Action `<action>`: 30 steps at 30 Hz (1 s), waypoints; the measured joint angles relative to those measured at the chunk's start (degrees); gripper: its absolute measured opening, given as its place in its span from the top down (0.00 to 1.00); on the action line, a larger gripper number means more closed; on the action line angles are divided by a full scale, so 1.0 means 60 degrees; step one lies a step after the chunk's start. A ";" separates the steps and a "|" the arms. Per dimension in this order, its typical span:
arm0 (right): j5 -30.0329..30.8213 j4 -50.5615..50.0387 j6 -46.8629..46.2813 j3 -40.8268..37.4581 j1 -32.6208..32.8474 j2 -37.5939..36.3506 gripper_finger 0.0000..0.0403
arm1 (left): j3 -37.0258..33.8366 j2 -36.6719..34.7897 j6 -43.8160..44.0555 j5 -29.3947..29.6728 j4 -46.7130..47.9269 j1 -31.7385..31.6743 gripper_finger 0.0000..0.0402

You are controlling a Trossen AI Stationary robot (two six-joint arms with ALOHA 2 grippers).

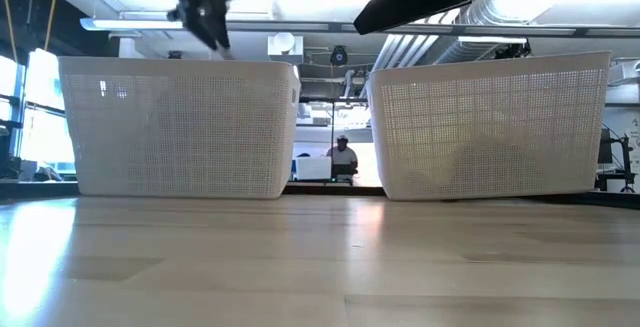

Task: Sort clothes
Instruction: Adjust the white bins on the table

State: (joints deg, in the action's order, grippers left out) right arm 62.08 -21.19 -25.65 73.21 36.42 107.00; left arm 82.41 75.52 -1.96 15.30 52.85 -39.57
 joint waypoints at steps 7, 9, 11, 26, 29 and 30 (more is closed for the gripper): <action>-0.0001 0.0001 -0.0046 0.0000 -0.0009 0.0000 0.49 | 0.0434 -0.0526 -0.1378 -0.1366 0.1613 0.1011 0.52; 0.0000 0.0000 -0.0032 0.0000 -0.0007 0.0000 0.49 | 0.0298 -0.0550 -0.1662 -0.1463 0.2122 0.1539 0.54; 0.0004 0.0004 -0.0011 0.0000 -0.0010 0.0000 0.49 | 0.0027 -0.0545 -0.1940 -0.1456 0.2685 0.2120 0.56; 0.0007 0.0004 -0.0055 0.0000 -0.0010 0.0000 0.49 | -0.3055 -0.0526 -0.2031 0.0449 0.2250 0.3610 0.76; 0.0015 0.0004 -0.0055 0.0000 -0.0010 0.0000 0.49 | -0.3059 -0.0553 -0.1726 0.0178 0.2441 0.3836 0.90; 0.0018 0.0004 -0.0055 0.0000 -0.0010 0.0000 0.49 | -0.3059 -0.0567 -0.1623 0.0136 0.2519 0.3943 0.95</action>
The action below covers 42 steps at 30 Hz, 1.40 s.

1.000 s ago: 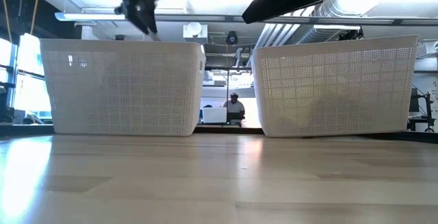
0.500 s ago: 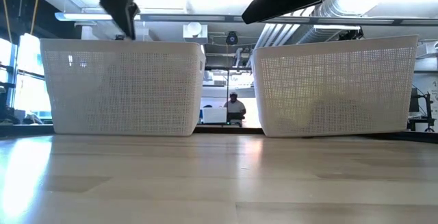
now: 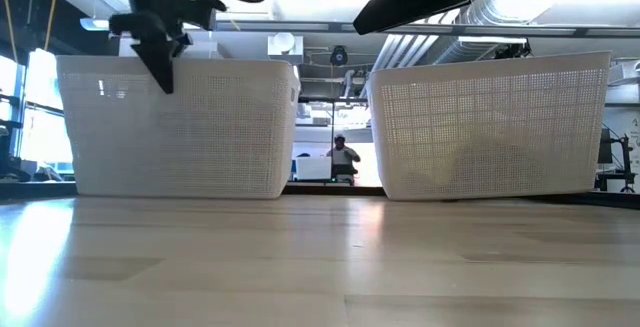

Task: Sort clothes
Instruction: Adjust the white bins on the table

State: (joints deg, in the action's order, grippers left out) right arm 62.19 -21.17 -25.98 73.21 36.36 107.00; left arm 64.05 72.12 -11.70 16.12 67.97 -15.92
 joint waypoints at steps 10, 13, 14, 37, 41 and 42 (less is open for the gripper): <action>0.0011 0.0007 -0.0095 0.0000 -0.0015 0.0000 0.49 | 0.0058 -0.0047 0.2157 -0.1257 0.0998 0.1650 0.99; 0.0011 0.0056 -0.0098 0.0000 -0.0015 0.0000 0.49 | 0.0052 -0.0041 0.2386 -0.1530 0.1019 0.2017 0.99; 0.0011 0.0074 -0.0098 0.0000 -0.0015 0.0000 0.49 | 0.0051 -0.0040 0.2381 -0.1561 0.1027 0.2127 0.99; 0.0539 0.0027 0.0606 0.0000 0.0271 -0.0043 0.49 | 0.0150 0.0013 0.3371 -0.0117 0.1814 0.2411 0.64; 0.0536 -0.0409 0.0969 0.0000 0.0527 -0.0593 0.49 | 0.0881 0.0007 0.4214 -0.0471 0.1817 0.2460 0.62; 0.0411 -0.0599 0.0878 0.0000 0.0571 -0.0832 0.49 | 0.1148 0.0004 0.4367 -0.0548 0.1822 0.2512 0.62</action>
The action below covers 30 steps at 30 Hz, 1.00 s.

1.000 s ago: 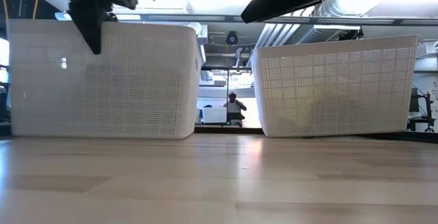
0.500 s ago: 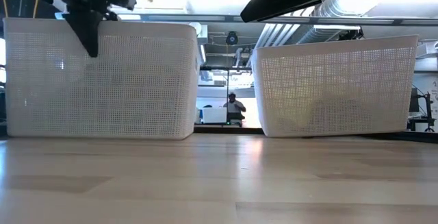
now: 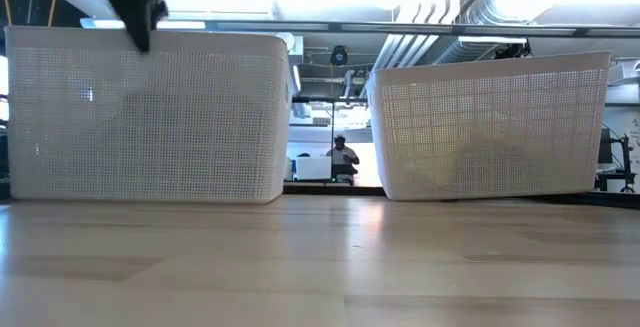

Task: Sort clothes
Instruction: Adjust the white bins on the table

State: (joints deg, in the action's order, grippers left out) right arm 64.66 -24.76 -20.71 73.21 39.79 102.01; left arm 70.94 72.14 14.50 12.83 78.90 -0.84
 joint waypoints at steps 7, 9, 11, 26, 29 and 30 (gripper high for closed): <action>-0.1243 -0.3429 -0.1850 0.0004 -0.0113 -0.1637 0.49 | 0.1604 -0.0025 0.0013 0.0848 -0.0532 0.0678 0.62; -0.1380 -0.4819 -0.3022 0.0004 -0.0584 -0.2115 0.49 | 0.1761 -0.0124 0.0053 0.1492 -0.1213 0.0945 0.62; -0.1904 -0.6027 -0.3329 0.0004 -0.1067 -0.2519 0.49 | 0.1735 -0.0300 0.0051 0.2060 -0.2145 0.1239 0.62; -0.3653 -0.6323 0.2343 0.0004 -0.5057 -0.4412 0.49 | -0.0797 -0.0667 -0.1523 0.3268 -0.7675 0.2924 0.62; -0.4667 -0.6576 0.2816 0.0004 -0.5991 -0.4245 0.49 | -0.1003 -0.0667 -0.1304 0.3244 -0.7502 0.3158 0.62; -0.4791 -0.6711 0.2865 0.0004 -0.6296 -0.4152 0.50 | -0.1030 -0.0668 -0.1207 0.3244 -0.7471 0.3234 0.62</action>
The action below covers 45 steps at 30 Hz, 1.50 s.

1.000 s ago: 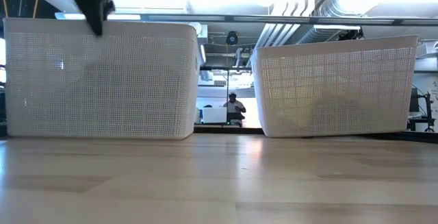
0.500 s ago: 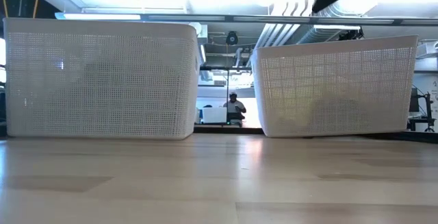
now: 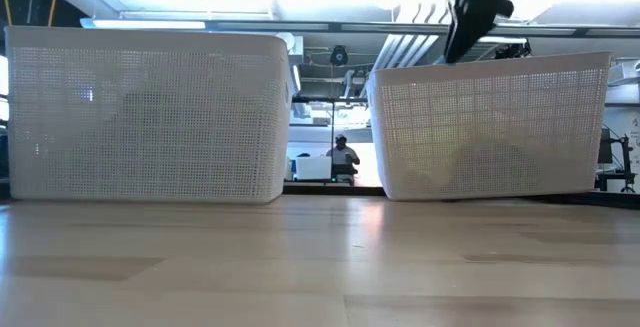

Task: Sort clothes
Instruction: Adjust the white bins on the table

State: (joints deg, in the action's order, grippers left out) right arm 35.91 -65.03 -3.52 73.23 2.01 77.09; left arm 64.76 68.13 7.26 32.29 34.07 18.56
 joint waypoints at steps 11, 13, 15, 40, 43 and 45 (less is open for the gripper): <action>-0.2697 -0.0183 0.0009 0.0008 -0.1196 0.0528 0.95 | -0.0107 -0.0009 0.0361 0.0078 0.0051 0.0794 0.62; -0.2990 0.0077 -0.0353 0.0017 -0.0865 0.0531 0.98 | -0.0107 -0.0009 0.0432 0.0269 0.0103 0.0918 0.62; -0.3032 0.0129 -0.0888 0.0118 -0.0520 0.0526 0.96 | -0.0107 -0.0009 0.0439 0.0457 0.0113 0.1027 0.62; -0.2228 -0.1543 0.1180 -0.0376 -0.0705 0.0514 0.92 | -0.0110 -0.0009 0.1500 0.0979 0.1911 0.1136 0.62; -0.2138 -0.1803 0.0884 -0.0406 -0.0709 0.0495 0.80 | -0.0117 -0.0009 0.1682 0.0987 0.2043 0.1262 0.62; -0.2340 -0.1897 0.0694 -0.0181 -0.0650 0.0296 0.72 | -0.0117 -0.0009 0.1794 0.0986 0.2059 0.1383 0.62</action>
State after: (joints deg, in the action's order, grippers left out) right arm 21.87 -76.41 0.64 72.15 -1.89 78.87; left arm 64.05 68.07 18.02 38.21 46.42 26.86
